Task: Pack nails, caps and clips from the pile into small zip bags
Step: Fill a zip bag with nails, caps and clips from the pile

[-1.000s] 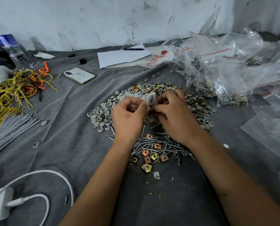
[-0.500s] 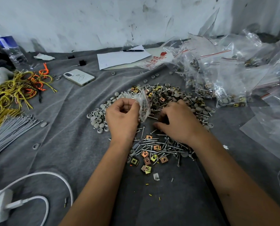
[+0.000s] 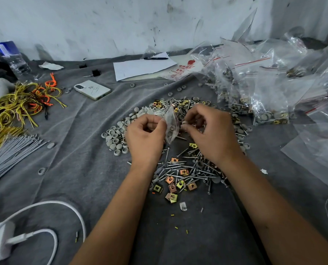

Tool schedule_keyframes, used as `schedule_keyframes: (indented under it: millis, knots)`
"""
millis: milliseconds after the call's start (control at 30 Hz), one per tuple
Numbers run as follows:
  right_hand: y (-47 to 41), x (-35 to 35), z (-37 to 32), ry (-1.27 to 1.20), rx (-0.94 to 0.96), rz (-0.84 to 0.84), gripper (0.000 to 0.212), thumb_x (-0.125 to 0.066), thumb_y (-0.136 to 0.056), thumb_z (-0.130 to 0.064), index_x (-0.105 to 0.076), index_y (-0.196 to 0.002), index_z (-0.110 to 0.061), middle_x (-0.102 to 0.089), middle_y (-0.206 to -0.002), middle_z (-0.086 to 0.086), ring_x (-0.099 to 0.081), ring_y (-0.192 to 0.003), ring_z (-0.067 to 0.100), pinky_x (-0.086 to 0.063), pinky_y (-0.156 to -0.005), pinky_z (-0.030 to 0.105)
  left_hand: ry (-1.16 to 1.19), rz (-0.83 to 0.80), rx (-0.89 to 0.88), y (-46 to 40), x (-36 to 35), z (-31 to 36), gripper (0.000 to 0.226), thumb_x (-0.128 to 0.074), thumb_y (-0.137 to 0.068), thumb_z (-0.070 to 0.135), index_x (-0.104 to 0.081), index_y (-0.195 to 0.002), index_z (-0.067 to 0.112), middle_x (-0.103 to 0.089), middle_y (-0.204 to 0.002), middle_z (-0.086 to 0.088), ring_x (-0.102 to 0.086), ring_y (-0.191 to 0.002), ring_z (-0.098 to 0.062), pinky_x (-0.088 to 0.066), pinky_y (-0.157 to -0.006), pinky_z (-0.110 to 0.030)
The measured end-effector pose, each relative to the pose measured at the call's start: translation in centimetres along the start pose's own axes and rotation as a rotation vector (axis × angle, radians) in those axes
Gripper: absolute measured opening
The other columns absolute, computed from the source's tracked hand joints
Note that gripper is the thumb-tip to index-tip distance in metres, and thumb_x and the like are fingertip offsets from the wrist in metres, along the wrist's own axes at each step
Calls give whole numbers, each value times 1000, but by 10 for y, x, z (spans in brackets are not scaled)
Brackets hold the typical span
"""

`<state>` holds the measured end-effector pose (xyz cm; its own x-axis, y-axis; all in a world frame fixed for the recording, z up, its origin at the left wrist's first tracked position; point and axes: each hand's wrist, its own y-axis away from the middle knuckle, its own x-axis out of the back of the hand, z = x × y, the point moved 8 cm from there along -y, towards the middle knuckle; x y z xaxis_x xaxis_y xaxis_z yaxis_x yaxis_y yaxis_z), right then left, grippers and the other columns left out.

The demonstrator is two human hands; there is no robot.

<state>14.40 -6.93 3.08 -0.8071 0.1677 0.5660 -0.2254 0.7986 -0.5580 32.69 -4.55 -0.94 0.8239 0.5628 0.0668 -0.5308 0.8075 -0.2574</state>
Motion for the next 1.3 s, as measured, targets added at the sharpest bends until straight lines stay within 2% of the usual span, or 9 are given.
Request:
schedule_keyframes:
  millis: [167, 333, 467, 600, 733, 867, 1067, 1167, 1300]
  knots:
    - [3, -2, -18, -13, 153, 24, 16, -85, -79, -10, -73, -89, -16, -69, -84, -8, -56, -75, -4, -43, -71, 8, -5, -58, -29, 4, -7, 4, 12, -72, -89, 1, -73, -81, 10, -66, -64, 0, -58, -55, -8, -47, -53, -19]
    - [7, -17, -18, 97, 149, -58, 18, -84, -79, -9, -77, -95, -13, -75, -89, 2, -67, -80, 17, -55, -72, 39, 69, -125, -59, 8, -12, 11, 10, -70, -90, -1, -73, -81, 4, -68, -65, -9, -61, -55, -16, -49, -50, -26]
    - [6, -21, -15, 126, 155, -94, 11, -78, -87, -11, -78, -97, -14, -75, -88, 2, -64, -77, 15, -51, -68, 31, 102, -160, -82, 12, -16, 16, 10, -70, -90, -1, -72, -82, 3, -67, -64, -7, -60, -55, -18, -48, -50, -25]
    - [5, -25, -15, 43, 166, -191, 22, -64, -96, -6, -78, -113, -12, -77, -105, 3, -71, -94, 15, -56, -85, 30, 83, -68, -26, 8, -9, 9, 8, -71, -89, 0, -73, -82, 3, -68, -69, -8, -58, -60, -15, -48, -57, -28]
    - [-3, 11, -2, -74, 58, 93, 21, -67, -95, -5, -77, -112, -14, -76, -104, -6, -70, -94, -1, -51, -84, 8, 79, 2, 19, 4, -1, 3, 14, -70, -89, 2, -72, -79, 10, -69, -72, -10, -59, -63, -21, -51, -61, -34]
    - [-7, 4, 31, 37, -150, -148, 18, -67, -97, -11, -76, -109, -22, -75, -100, -7, -69, -93, 7, -53, -82, 26, 65, 15, 36, 4, 0, 2, 14, -70, -89, 2, -73, -78, 11, -70, -72, -10, -58, -63, -20, -51, -63, -35]
    - [3, -21, 39, 302, -166, -543, 16, -81, -81, -49, -73, -86, -37, -63, -93, -14, -57, -96, 13, -51, -89, 43, 63, 17, 37, 3, 1, 3, 13, -70, -88, 4, -73, -79, 12, -69, -70, -5, -59, -60, -15, -52, -57, -29]
    - [4, -23, 38, 306, -160, -545, 15, -80, -83, -46, -71, -85, -34, -61, -93, -14, -55, -98, 14, -50, -91, 44, 66, 18, 42, 3, 2, 3, 13, -71, -89, 4, -73, -79, 12, -69, -69, -4, -59, -59, -14, -51, -55, -27]
    - [-2, -14, 39, 257, -178, -345, 16, -67, -96, -35, -70, -101, -21, -58, -103, -5, -57, -95, 14, -46, -84, 32, 59, 20, 46, 2, 2, 2, 14, -71, -89, 5, -73, -79, 13, -70, -70, -4, -59, -60, -13, -52, -56, -28]
